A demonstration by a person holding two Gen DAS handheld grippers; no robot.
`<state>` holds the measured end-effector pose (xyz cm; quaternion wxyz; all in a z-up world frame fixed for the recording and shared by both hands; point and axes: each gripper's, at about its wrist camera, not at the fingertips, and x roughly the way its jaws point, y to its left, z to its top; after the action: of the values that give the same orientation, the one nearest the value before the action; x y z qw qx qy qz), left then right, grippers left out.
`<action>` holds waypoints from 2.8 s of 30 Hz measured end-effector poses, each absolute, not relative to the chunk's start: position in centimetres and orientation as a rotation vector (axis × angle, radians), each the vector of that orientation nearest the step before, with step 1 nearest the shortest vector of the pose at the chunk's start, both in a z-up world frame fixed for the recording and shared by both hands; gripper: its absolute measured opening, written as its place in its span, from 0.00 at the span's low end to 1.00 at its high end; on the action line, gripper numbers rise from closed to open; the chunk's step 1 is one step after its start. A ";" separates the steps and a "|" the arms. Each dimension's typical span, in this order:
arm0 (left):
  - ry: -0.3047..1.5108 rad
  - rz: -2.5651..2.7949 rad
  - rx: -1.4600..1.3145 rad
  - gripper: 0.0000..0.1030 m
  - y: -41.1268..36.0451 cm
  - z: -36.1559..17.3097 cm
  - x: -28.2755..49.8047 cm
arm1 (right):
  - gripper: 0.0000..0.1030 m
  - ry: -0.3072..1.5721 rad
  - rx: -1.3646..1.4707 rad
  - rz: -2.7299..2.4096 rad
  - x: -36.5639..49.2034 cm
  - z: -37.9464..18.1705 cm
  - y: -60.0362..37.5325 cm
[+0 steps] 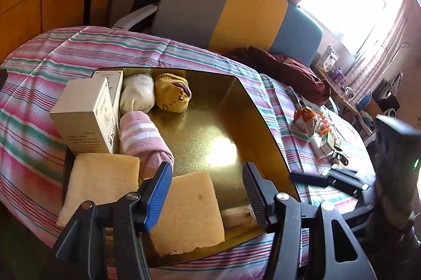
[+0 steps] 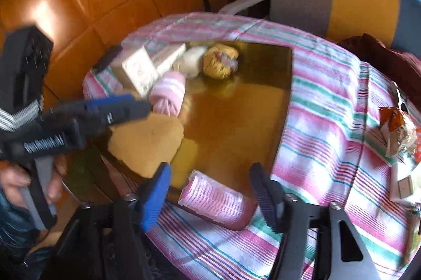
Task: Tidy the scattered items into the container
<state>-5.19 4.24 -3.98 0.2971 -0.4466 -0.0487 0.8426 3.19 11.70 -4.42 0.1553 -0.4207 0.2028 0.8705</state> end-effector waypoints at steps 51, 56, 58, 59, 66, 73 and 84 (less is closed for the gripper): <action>-0.007 2.250 -1.286 0.57 6.0 -5.9 -3.7 | 0.74 0.895 -1.281 1.611 29.1 -10.2 34.4; -0.005 2.258 -1.291 0.58 6.1 -6.0 -3.9 | 0.76 0.914 -1.315 1.596 29.5 -11.6 35.0; -0.004 2.261 -1.288 0.63 6.3 -6.0 -3.8 | 0.88 0.893 -1.343 1.595 29.2 -11.9 35.1; -0.005 2.259 -1.284 0.65 6.4 -6.1 -3.7 | 0.92 0.899 -1.351 1.582 29.2 -12.1 35.2; -0.007 2.264 -1.267 0.68 6.4 -6.1 -3.3 | 1.00 0.955 -1.304 1.540 30.7 -12.9 36.1; -0.088 2.252 -1.277 0.69 5.8 -6.3 -3.8 | 1.00 0.959 -1.303 1.532 31.1 -13.1 36.2; -0.075 2.254 -1.279 0.74 6.2 -6.6 -3.7 | 0.98 0.948 -1.306 1.528 30.5 -13.4 36.9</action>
<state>-3.70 6.18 -6.57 0.2711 -0.4749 -0.0278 0.8368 30.45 36.93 -13.43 0.4436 -0.5266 0.3824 0.6161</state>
